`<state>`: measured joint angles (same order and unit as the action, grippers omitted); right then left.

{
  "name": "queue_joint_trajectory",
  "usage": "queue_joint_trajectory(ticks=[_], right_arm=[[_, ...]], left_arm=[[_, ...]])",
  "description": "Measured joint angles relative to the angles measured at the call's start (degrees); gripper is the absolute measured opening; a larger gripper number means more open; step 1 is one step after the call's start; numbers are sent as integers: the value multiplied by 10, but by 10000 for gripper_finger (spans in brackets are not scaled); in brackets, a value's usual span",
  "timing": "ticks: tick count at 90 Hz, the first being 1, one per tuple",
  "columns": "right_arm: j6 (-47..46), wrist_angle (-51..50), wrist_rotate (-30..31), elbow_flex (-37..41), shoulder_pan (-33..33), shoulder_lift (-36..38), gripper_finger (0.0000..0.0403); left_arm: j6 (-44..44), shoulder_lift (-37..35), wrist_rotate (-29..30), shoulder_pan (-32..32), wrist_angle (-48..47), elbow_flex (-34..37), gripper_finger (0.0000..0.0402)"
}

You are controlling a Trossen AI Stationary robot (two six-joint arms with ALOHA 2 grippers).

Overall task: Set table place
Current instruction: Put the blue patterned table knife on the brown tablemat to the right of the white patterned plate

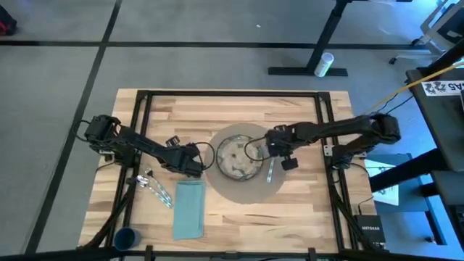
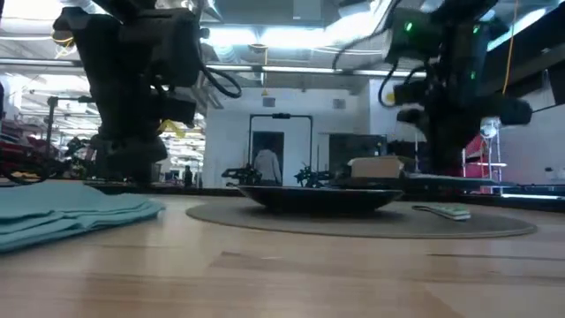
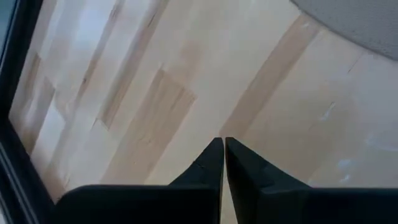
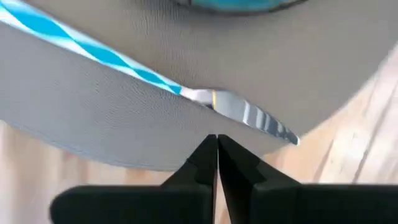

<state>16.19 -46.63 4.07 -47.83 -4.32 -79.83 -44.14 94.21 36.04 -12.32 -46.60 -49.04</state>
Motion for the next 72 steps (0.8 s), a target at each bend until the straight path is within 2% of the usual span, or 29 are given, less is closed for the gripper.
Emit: queue_joint_trajectory(ticks=[9, 23, 33, 43, 61, 72], right_arm=[[-92, 9, -22, 0, 17, 20, 2], [-213, 55, -22, -1, 59, 19, 21], [-269, 98, -18, -1, 94, 7, 43], [-288, 151, -11, -2, 130, -12, 57], [-360, 155, 10, -2, 184, -68, 45], [-428, 158, 29, -2, 207, -76, 36]], left_arm=[[-1, 0, -19, 6, 38, 0, 0], [-6, 0, -70, 30, 106, 0, 0], [11, 0, -84, 43, 128, 0, 0], [27, 0, -85, 50, 128, 0, 0], [41, 0, -85, 53, 128, 0, 0], [28, 0, -85, 52, 128, 0, 0]])
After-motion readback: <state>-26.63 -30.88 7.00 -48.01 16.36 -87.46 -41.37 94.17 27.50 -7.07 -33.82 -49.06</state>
